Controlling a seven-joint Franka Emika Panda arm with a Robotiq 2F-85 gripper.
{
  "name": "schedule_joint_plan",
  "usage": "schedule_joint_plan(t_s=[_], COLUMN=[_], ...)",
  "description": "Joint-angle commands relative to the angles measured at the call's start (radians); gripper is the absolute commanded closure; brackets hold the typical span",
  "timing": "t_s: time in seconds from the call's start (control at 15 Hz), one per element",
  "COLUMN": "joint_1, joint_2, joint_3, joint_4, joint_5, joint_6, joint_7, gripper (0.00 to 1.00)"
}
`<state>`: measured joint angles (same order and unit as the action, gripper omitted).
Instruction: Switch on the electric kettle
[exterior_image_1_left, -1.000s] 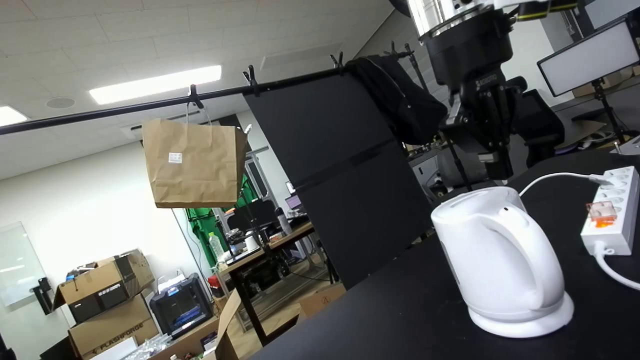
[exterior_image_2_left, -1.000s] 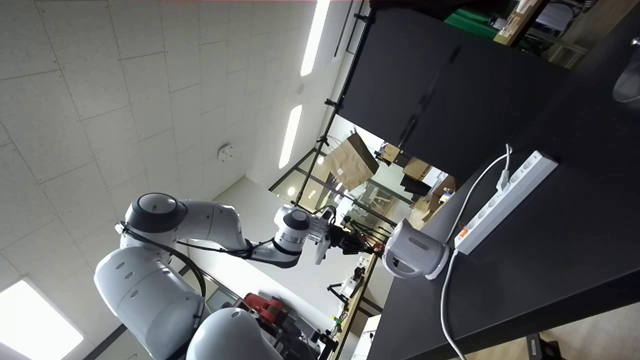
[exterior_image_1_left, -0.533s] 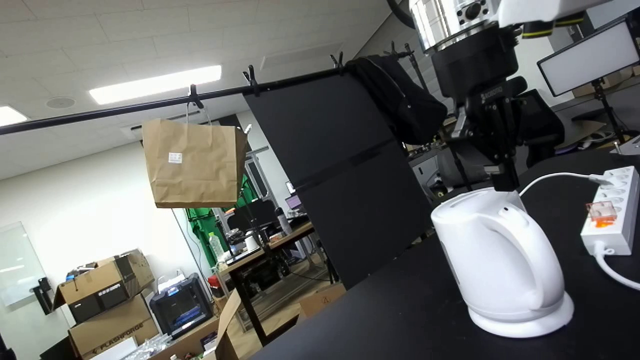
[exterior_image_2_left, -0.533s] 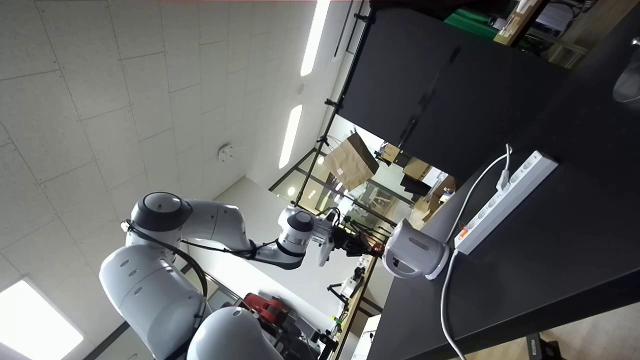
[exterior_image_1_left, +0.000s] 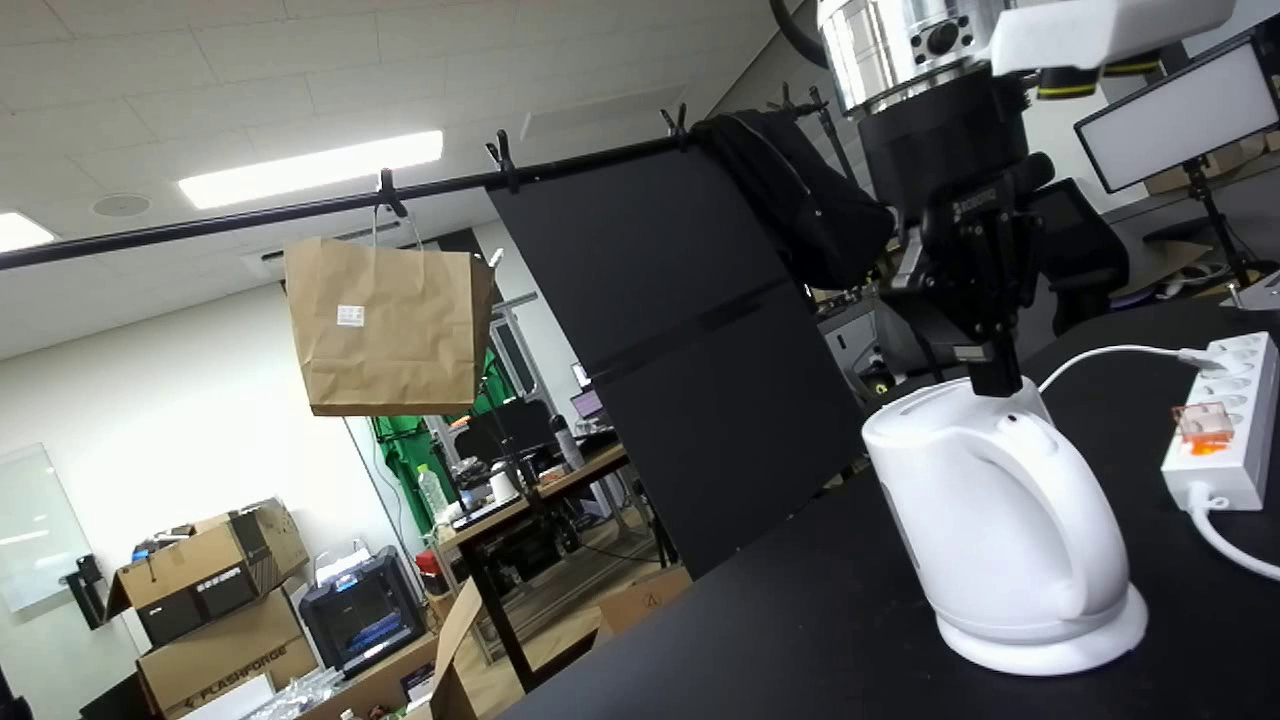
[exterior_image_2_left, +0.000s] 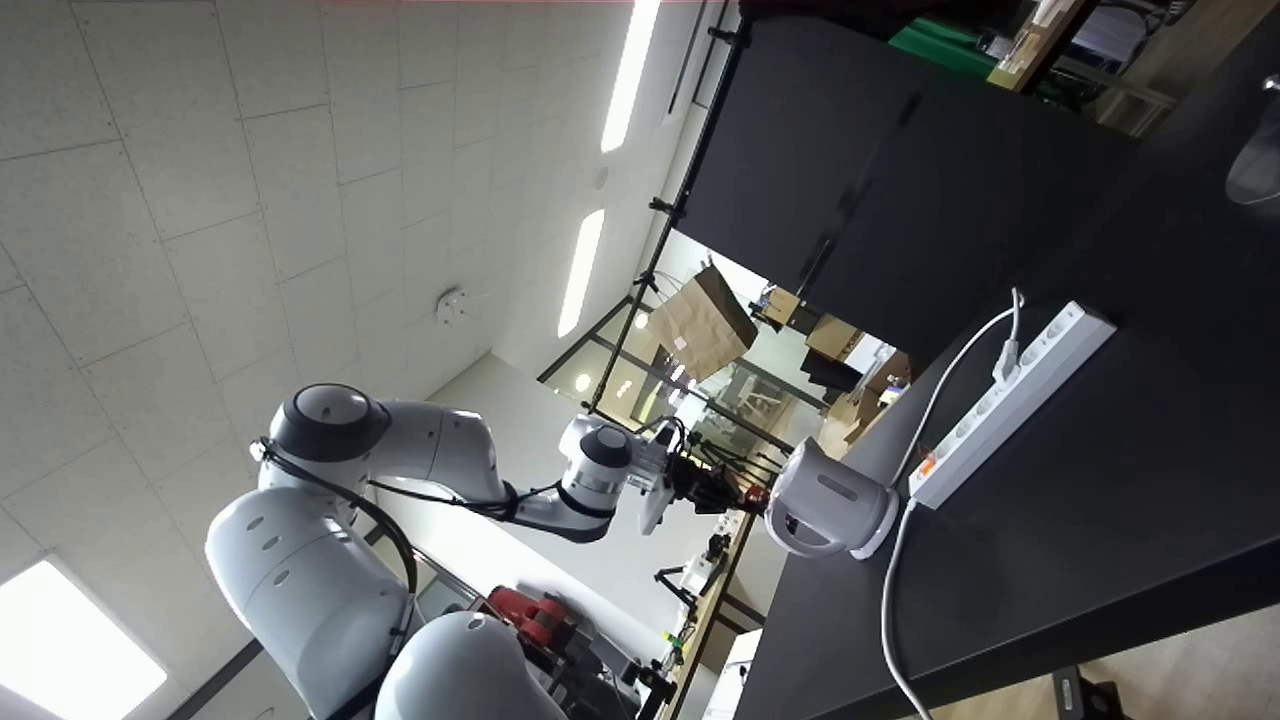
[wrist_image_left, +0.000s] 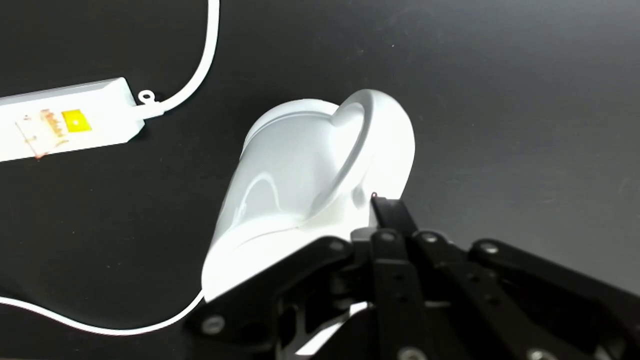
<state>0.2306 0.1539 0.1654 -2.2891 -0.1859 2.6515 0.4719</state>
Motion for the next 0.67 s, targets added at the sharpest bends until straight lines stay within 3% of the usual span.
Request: schedule_joint_plan(t_s=[0.0, 0.6], joint_1=[0.023, 0.031], joint_2=[0.015, 0.036], joint_3=[-0.023, -0.045], joint_4=[0.007, 0.004], joint_5=[-0.011, -0.005], joint_6=[0.005, 0.023], joint_7=[0.040, 0.045], gripper=[1.00, 1.00])
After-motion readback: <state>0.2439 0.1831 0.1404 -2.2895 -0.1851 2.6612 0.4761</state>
